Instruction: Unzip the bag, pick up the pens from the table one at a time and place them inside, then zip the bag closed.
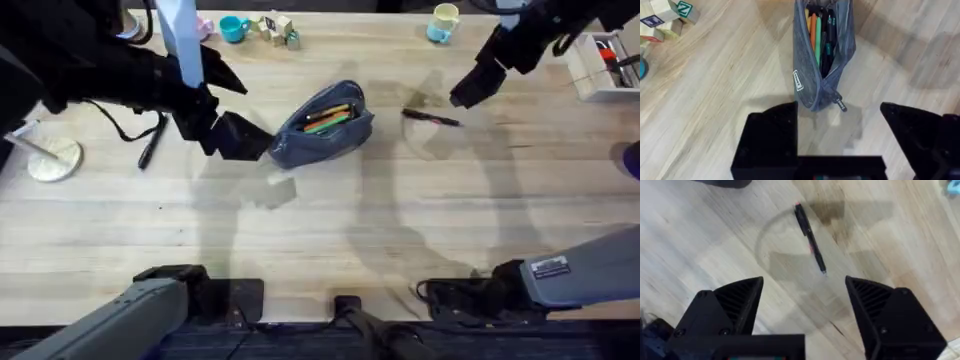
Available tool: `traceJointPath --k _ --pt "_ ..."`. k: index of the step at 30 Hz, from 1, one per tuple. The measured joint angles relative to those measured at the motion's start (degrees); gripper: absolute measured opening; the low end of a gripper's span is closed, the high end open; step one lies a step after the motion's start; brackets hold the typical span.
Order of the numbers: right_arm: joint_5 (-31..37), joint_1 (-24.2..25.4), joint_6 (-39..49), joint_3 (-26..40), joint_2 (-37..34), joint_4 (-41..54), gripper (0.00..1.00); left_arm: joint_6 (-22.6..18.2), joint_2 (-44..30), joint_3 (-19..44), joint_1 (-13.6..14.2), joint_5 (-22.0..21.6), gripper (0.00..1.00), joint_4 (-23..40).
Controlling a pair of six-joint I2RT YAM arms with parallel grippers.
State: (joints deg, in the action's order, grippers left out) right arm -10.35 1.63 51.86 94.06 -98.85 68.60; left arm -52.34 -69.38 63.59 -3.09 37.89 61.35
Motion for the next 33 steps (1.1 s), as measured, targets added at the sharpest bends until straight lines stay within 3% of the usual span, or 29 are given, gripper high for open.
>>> traceJointPath --k 10,33 --pt "0.0 0.0 5.8 0.0 -0.9 -1.2 0.996 0.0 0.0 0.0 0.0 0.0 0.994 0.0" --pt "-0.2 -0.2 11.6 0.0 -16.8 -7.2 0.980 0.0 0.0 0.0 0.0 0.0 0.993 0.0"
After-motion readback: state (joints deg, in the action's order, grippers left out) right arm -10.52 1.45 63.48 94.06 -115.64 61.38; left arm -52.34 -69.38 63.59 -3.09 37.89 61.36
